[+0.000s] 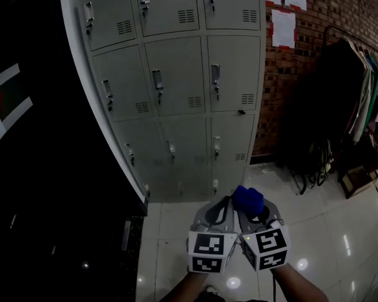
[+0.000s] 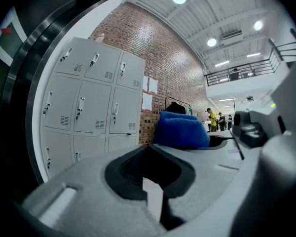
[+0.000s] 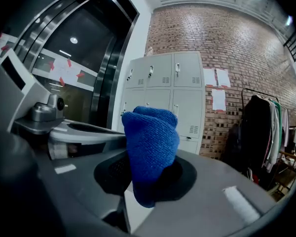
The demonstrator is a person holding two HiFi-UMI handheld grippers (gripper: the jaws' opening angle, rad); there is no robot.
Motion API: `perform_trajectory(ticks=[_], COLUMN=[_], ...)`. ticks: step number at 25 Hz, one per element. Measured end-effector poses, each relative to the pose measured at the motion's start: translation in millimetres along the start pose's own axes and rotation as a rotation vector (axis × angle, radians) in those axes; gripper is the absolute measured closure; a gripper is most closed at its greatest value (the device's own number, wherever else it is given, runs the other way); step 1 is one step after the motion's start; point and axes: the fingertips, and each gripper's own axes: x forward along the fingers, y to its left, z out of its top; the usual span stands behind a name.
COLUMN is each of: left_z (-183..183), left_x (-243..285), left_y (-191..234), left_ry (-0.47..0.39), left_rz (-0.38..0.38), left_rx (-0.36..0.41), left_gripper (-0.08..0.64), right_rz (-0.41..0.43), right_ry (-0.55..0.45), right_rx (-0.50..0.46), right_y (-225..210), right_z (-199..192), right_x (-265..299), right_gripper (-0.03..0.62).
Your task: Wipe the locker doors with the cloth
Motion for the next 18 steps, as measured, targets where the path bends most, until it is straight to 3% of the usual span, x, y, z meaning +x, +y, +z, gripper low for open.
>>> perform_trajectory(ticks=[9, 18], left_z=[5, 16], left_x=[28, 96], left_y=[44, 91], left_ry=[0.010, 0.007], left_rz=[0.014, 0.063], left_rx=[-0.002, 0.017], left_gripper=[0.557, 0.557], right_rz=[-0.014, 0.027], right_ry=[-0.025, -0.046], right_rx=[0.008, 0.031], right_y=[-10, -36], right_z=[19, 22], right_x=[56, 134], right_gripper=[0.508, 0.508])
